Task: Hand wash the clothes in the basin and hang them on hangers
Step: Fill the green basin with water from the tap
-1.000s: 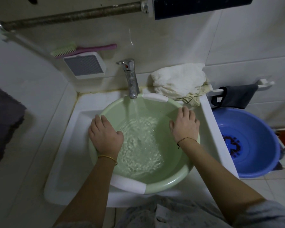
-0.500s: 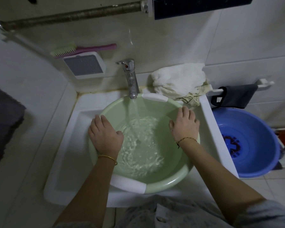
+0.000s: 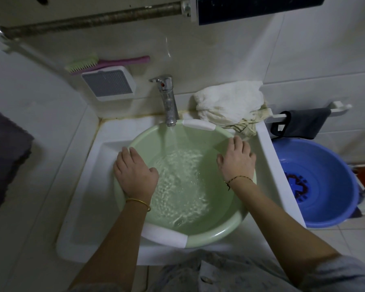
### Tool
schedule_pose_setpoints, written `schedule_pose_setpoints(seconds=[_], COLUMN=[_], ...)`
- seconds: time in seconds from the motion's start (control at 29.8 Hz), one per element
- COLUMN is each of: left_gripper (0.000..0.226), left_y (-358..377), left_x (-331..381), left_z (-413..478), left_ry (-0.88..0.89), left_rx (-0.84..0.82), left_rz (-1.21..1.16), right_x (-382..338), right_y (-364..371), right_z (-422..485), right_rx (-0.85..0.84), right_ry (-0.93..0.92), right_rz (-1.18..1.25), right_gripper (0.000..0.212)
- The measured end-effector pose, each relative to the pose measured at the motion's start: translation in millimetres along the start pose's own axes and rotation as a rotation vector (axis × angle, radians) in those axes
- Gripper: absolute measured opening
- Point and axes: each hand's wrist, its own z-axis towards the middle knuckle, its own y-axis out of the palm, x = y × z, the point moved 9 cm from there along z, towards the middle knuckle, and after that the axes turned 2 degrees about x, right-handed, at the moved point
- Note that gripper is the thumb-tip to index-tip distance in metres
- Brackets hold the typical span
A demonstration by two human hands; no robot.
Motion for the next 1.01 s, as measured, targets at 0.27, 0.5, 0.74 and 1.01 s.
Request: schedule_pose_setpoints(seconds=[0.27, 0.5, 0.74, 1.01], left_gripper=[0.079, 0.08, 0.079, 0.08], left_y=[0.8, 0.0, 3.1, 3.6], left_x=[0.2, -0.8, -1.4, -1.8], left_z=[0.8, 0.5, 0.7, 0.8], left_ry=[0.002, -0.003, 0.002, -0.002], left_rx=[0.008, 0.017, -0.004, -0.006], left_rz=[-0.003, -0.001, 0.007, 0.009], right_x=[-0.4, 0.0, -0.6, -0.6], right_y=[-0.3, -0.1, -0.6, -1.2], right_z=[0.4, 0.1, 0.1, -0.3], right_rx=[0.005, 0.009, 0.01, 0.011], right_ry=[0.004, 0.002, 0.002, 0.002], right_rz=[0.002, 0.002, -0.008, -0.011], right_gripper=[0.063, 0.063, 0.062, 0.063])
